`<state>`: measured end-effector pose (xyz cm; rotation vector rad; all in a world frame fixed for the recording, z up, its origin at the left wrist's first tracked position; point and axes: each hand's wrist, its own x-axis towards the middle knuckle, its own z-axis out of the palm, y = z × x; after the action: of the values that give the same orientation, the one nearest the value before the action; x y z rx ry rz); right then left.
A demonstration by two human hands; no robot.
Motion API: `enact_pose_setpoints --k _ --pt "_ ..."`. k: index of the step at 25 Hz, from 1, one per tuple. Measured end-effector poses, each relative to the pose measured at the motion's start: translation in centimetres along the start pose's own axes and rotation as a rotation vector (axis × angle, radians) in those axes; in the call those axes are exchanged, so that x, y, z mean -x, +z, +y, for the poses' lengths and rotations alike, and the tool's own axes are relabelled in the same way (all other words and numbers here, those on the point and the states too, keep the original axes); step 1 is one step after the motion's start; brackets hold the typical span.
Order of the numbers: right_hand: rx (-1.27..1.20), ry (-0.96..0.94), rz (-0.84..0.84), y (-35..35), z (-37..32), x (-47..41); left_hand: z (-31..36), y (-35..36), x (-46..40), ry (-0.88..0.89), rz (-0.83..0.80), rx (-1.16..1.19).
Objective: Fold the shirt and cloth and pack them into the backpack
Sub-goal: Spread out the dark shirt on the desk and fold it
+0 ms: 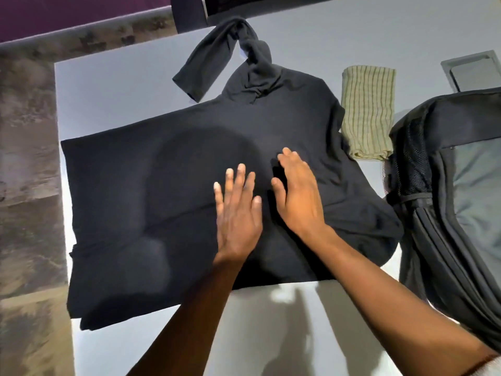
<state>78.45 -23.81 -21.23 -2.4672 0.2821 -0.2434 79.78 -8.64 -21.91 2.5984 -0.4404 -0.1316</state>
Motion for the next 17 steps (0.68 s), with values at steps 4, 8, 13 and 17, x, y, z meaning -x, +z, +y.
enact_pose_setpoints --k 4,8,13,17 --pt "0.182 -0.159 -0.297 4.5 -3.5 5.3 -7.8 -1.9 5.4 -0.151 -0.084 -0.286" --pt "0.353 -0.156 -0.332 5.5 -2.2 5.9 -11.5 -3.8 6.1 -0.104 -0.148 -0.391" --pt "0.419 -0.129 -0.306 5.4 -2.6 6.0 -15.1 -6.0 7.1 -0.142 -0.123 -0.404" --pt "0.473 -0.127 -0.304 5.2 -2.7 6.0 -15.3 -6.2 7.0 -0.139 -0.123 -0.411"
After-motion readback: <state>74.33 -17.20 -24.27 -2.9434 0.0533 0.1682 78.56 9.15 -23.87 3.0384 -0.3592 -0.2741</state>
